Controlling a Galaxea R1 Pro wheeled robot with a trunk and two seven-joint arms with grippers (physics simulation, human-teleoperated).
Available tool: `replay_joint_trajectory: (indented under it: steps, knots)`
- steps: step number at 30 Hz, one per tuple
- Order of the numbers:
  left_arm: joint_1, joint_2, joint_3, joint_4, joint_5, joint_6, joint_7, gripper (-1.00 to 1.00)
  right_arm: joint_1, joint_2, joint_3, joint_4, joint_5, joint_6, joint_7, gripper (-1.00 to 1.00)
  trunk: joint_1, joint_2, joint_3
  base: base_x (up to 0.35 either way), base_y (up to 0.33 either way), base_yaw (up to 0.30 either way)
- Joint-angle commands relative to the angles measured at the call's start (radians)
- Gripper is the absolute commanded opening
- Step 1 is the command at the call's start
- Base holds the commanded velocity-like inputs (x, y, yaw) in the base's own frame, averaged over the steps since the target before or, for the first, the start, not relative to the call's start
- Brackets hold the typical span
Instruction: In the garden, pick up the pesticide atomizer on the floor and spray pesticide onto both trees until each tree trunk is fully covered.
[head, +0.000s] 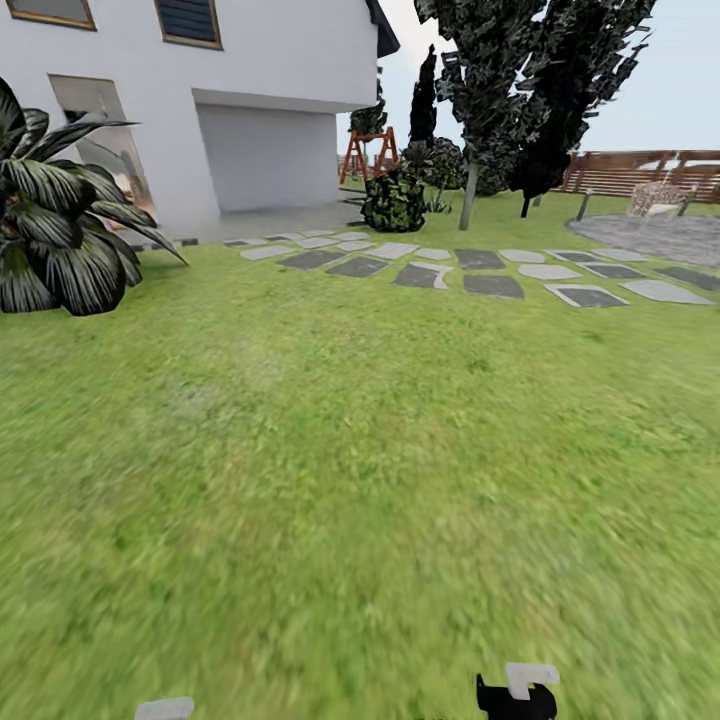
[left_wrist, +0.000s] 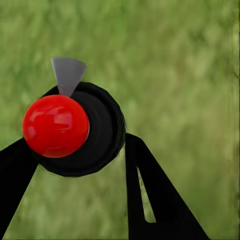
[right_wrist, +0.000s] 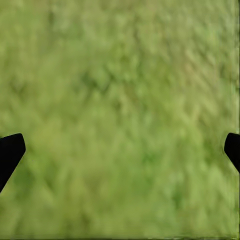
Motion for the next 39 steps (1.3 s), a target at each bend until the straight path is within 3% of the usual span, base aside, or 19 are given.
replay_joint_trajectory:
  steps: [1, 39]
  knots:
    - [-0.001, 0.000, 0.005, 0.001, -0.008, -0.004, 0.003, -1.00, 0.000, 0.000, 0.009, 0.000, -0.010, -0.003, -0.001, 1.00, 0.000, 0.000, -0.001, 0.000, -0.270, -0.295]
    - [-0.001, 0.000, 0.005, 0.001, -0.005, -0.004, 0.011, -1.00, 0.000, 0.000, 0.009, 0.002, -0.010, -0.003, -0.001, 1.00, 0.000, 0.000, -0.001, 0.002, -0.272, -0.295]
